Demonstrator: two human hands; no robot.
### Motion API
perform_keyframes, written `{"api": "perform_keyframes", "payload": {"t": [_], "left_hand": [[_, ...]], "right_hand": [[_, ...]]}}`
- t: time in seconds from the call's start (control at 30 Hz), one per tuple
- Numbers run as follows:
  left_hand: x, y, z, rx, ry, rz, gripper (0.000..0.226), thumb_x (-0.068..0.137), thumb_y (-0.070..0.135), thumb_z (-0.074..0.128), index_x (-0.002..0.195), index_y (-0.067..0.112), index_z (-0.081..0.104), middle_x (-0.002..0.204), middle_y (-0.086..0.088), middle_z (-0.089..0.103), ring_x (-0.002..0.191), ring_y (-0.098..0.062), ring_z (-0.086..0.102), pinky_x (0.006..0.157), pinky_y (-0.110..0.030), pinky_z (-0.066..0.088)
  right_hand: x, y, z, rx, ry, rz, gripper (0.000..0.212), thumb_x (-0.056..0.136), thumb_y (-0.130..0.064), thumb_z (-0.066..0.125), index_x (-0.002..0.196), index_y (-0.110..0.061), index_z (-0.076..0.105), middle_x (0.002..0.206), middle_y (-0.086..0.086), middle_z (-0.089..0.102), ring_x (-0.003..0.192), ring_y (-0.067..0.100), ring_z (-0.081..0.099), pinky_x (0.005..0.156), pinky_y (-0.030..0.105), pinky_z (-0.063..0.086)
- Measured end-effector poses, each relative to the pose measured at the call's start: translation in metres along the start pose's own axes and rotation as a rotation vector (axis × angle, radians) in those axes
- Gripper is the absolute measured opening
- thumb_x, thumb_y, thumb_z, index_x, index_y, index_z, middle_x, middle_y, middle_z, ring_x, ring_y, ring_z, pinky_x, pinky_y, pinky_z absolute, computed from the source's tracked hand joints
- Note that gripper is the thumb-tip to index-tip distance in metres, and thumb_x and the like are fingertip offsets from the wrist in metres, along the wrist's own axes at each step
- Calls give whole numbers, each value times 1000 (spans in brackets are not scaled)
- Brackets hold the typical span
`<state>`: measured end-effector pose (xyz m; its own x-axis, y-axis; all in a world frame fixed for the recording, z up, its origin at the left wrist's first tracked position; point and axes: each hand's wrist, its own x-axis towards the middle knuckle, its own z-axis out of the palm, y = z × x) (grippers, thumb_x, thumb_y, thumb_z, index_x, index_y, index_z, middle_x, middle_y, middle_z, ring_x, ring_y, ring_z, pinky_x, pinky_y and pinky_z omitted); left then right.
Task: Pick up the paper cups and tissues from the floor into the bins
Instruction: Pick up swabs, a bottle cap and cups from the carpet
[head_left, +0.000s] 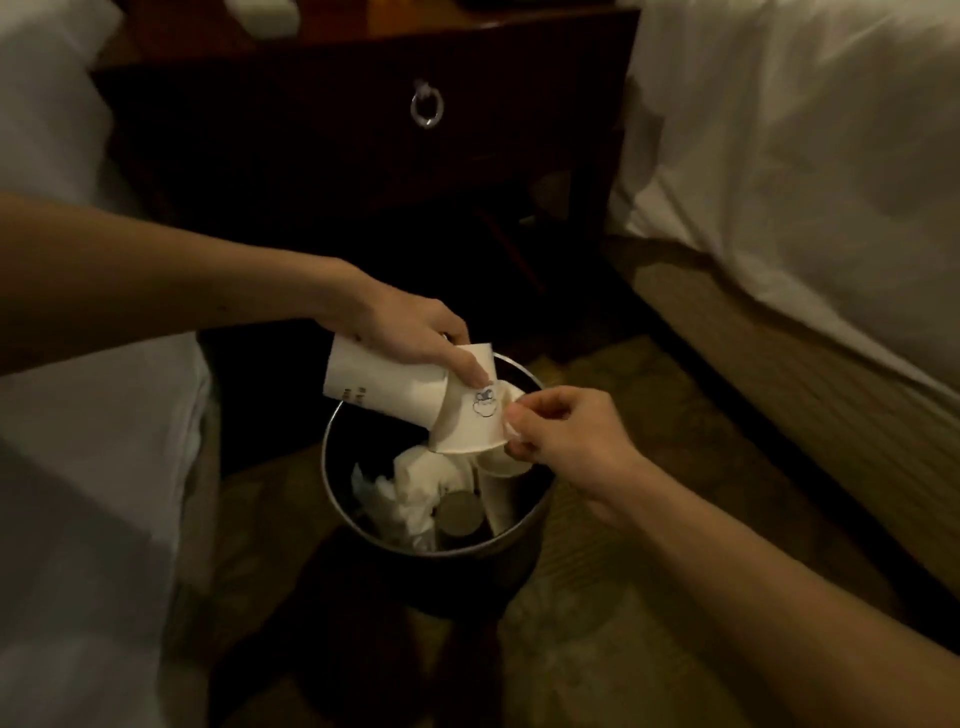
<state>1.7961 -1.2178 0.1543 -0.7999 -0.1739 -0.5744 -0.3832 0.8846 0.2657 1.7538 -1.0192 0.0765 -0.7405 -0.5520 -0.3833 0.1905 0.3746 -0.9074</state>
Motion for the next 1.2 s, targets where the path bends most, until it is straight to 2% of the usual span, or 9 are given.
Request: {"api": "perform_keyframes", "payload": {"t": [0.13,0.23,0.4,0.47,0.57,0.67,0.77,0.9,1.2], "left_hand": [[27,-19,62,6,8,-45,53,89,63,53,125,25,49,115,-1,59,99,-20,60,91,-42,53],[43,-27,97,-180,41,42,48,95,49,52,130,19,44,122,-5,54,110,-25,56,97,-42,48],[52,-42,86,-171,57,-62,67,93,52,56,149,22,35,144,-3,46,129,-24,47,108,-41,41],[54,-32,65,-180,169,-53,61,93,47,58,145,22,40,139,-5,51,122,-24,54,96,-35,48],[53,3,26,-259,277,91,20,94,38,62,102,20,61,85,0,65,67,-13,65,55,-27,52],[25,62,-6,-220,340,361,27,90,34,67,67,21,58,57,12,53,51,-3,50,53,-22,43],[-8,127,-18,-184,368,601,34,88,33,69,59,21,57,52,13,49,48,1,45,48,-15,37],[-45,248,-15,-166,314,898,40,90,34,69,59,15,53,50,9,42,49,-7,37,49,-25,31],[-150,545,152,-44,53,1467,41,90,28,67,55,18,48,44,11,43,43,-2,38,47,-21,31]], "right_hand": [[2,11,24,-177,-245,13,19,99,-34,54,102,-19,66,93,4,70,90,17,67,89,39,56],[4,13,26,-254,-326,25,41,104,-38,40,118,-7,63,68,-2,58,63,9,55,69,33,46],[-1,9,15,-424,-337,-101,21,101,-27,48,110,-18,66,85,-5,63,75,7,58,68,28,50],[-7,6,4,-459,-278,-169,19,97,-26,56,113,-23,67,96,-8,66,87,8,62,80,31,55],[-23,-8,-30,-578,-211,-270,16,96,-32,58,105,-24,69,86,-11,66,76,4,62,71,27,54],[-56,-35,-82,-801,-120,-316,12,92,-41,61,92,-30,67,78,-14,63,69,-2,58,57,19,45],[-121,-62,-146,-994,44,-377,17,82,-48,62,76,-32,58,65,-15,60,60,-2,53,52,19,38],[-244,-69,-236,-1068,362,-372,25,73,-46,62,65,-25,51,60,-17,56,53,5,50,51,26,39],[-520,44,-343,-1049,810,84,21,71,-51,61,71,-31,53,66,-27,55,56,1,51,49,22,35]]}}
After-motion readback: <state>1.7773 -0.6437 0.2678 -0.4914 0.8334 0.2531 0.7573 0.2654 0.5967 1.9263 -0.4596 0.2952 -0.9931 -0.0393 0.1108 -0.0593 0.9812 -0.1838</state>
